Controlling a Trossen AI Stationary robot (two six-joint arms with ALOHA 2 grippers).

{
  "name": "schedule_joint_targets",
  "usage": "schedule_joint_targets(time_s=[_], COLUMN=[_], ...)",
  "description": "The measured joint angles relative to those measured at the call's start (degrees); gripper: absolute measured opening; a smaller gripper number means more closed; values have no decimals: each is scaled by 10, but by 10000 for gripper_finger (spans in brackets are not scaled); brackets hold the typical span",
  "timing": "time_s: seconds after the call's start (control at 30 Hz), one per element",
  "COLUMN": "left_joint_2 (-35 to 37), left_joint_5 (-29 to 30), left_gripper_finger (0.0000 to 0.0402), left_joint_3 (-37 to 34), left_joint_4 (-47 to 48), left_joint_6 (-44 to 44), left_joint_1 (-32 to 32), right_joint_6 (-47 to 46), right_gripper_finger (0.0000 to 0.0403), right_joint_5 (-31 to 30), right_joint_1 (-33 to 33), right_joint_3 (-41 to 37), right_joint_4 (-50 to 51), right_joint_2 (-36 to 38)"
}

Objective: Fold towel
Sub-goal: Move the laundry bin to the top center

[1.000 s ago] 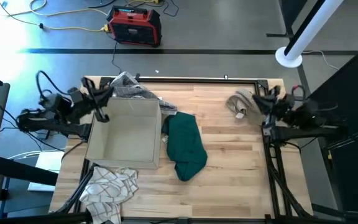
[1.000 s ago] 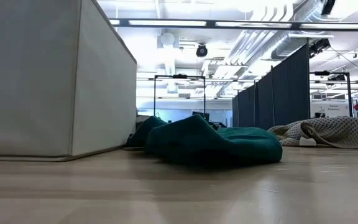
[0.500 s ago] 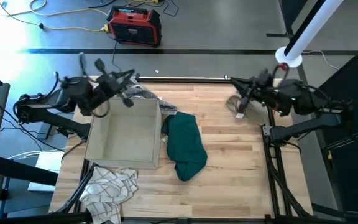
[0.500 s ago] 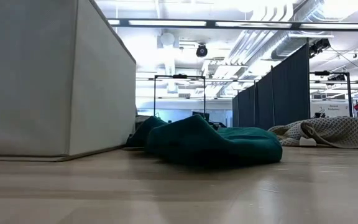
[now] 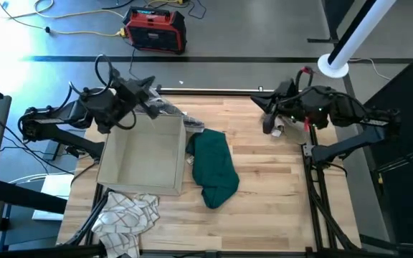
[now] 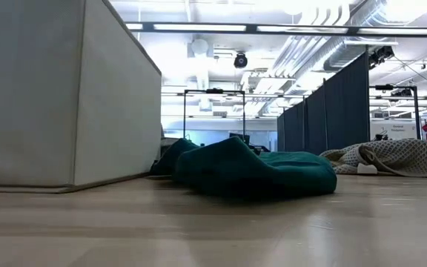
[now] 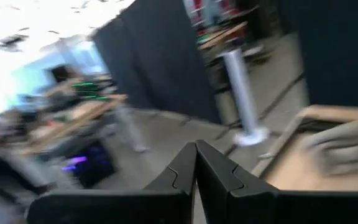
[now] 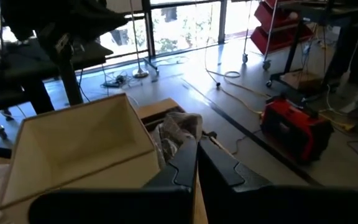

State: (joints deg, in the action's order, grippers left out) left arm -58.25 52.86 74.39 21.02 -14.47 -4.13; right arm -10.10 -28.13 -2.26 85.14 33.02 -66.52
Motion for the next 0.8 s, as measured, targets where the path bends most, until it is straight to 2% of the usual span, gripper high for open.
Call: schedule_joint_targets(time_s=[0.13, 0.23, 0.37, 0.47, 0.6, 0.8], left_joint_2=[-16, -27, -44, -56, -69, -102], left_joint_5=[-99, -202, -352, -435, -456, -461], left_gripper_finger=[0, 0, 0, 1, 22, 94], left_joint_3=[0, 1, 59, 119, 152, 152], left_joint_4=[-20, -19, 142, 291, 419, 525], left_joint_6=[76, 99, 152, 179, 141, 108], left_joint_1=[1, 5, 60, 117, 164, 207], right_joint_6=[0, 2, 39, 62, 66, 30], right_gripper_finger=[0, 0, 0, 0, 0, 0], right_joint_5=[1, 1, 1, 1, 1, 0], right_joint_1=[0, 0, 0, 0, 9, 12], right_joint_3=[0, 0, 0, 0, 0, 0], right_joint_4=[-12, -11, -3, 5, 12, 70], right_joint_2=[1, 3, 2, 2, 1, 1])
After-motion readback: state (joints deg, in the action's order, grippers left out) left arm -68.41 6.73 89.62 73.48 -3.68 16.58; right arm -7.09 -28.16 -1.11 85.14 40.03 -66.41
